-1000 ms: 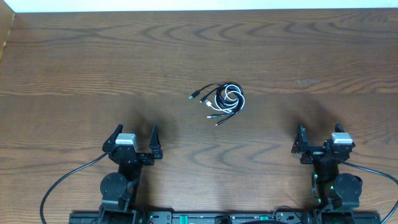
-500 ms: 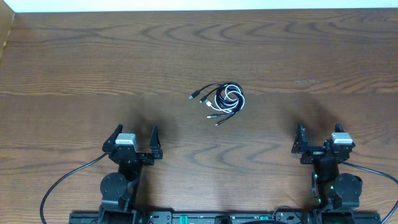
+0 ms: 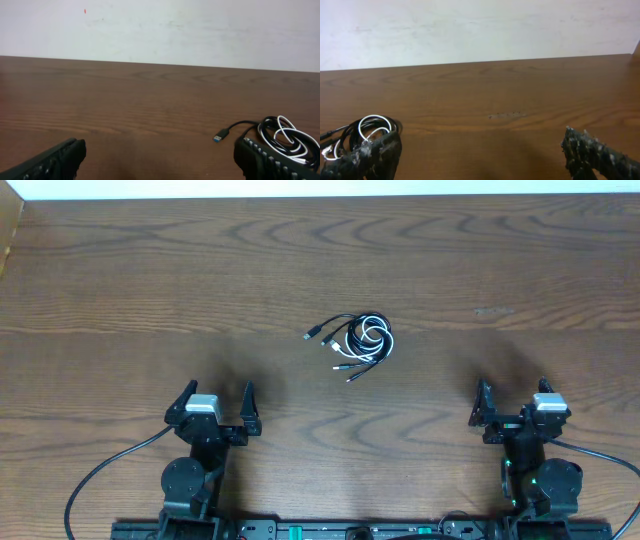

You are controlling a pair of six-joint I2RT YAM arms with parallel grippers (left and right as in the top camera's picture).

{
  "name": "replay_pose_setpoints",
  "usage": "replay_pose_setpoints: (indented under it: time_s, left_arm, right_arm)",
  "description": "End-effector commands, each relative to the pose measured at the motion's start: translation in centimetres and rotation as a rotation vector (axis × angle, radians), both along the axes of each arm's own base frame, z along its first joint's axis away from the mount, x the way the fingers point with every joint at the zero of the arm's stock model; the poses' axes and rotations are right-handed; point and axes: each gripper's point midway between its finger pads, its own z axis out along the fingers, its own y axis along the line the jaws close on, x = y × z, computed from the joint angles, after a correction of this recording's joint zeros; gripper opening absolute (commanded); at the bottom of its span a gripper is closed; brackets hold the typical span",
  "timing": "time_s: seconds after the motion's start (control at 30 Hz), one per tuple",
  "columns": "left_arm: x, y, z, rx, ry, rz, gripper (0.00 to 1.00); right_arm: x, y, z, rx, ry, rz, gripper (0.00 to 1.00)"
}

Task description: Untangle cables

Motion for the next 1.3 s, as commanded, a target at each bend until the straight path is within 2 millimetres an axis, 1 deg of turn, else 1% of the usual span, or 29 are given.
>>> replay_pose_setpoints:
  time_s: [0.0, 0.97, 1.03, 1.13, 1.27]
  left_arm:
    - [-0.1, 0.4, -1.6, 0.014, 0.051, 0.017, 1.00]
    - [-0.1, 0.3, -1.5, 0.008, 0.048, 0.012, 1.00]
    - [-0.1, 0.2, -1.5, -0.047, 0.053, 0.017, 1.00]
    - [-0.1, 0.2, -1.5, -0.174, 0.064, 0.029, 1.00]
    - [-0.3, -1.1, -1.2, -0.214, 0.070, -0.040, 1.00]
  right_arm:
    - [0.0, -0.4, 0.0, -0.014, -0.001, -0.017, 0.99]
    - [0.0, -0.4, 0.0, -0.014, -0.001, -0.017, 0.99]
    - [0.0, -0.3, 0.0, -0.014, -0.001, -0.017, 0.99]
    - [0.0, -0.4, 0.0, -0.014, -0.001, -0.017, 0.99]
    - [0.0, -0.3, 0.0, -0.014, -0.001, -0.017, 0.99]
